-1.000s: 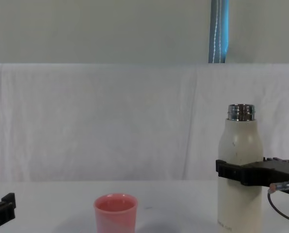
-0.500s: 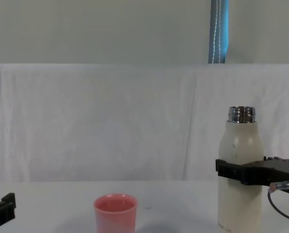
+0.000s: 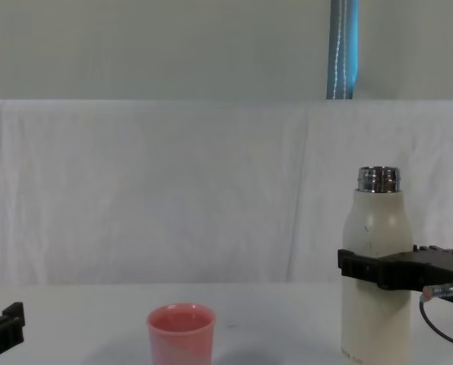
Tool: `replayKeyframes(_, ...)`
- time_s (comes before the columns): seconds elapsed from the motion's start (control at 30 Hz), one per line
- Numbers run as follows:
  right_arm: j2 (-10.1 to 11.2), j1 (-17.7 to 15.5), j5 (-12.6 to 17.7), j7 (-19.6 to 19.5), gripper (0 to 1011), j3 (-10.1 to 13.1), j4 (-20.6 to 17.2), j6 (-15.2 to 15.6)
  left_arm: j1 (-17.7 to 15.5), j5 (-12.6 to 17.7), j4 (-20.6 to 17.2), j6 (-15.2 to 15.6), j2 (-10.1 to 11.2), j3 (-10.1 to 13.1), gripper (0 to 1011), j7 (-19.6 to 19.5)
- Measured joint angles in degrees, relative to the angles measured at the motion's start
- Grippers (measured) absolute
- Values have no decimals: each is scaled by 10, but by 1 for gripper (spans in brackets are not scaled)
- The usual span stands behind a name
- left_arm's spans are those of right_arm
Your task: Grasp the thermos with one hand and pour water into the cup lid.
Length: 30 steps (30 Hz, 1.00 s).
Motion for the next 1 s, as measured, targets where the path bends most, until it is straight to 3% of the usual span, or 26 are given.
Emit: replayKeyframes(1.0,1,-13,16,2,1000,6,-15,9,0,0,0,0,0,0,1001,0)
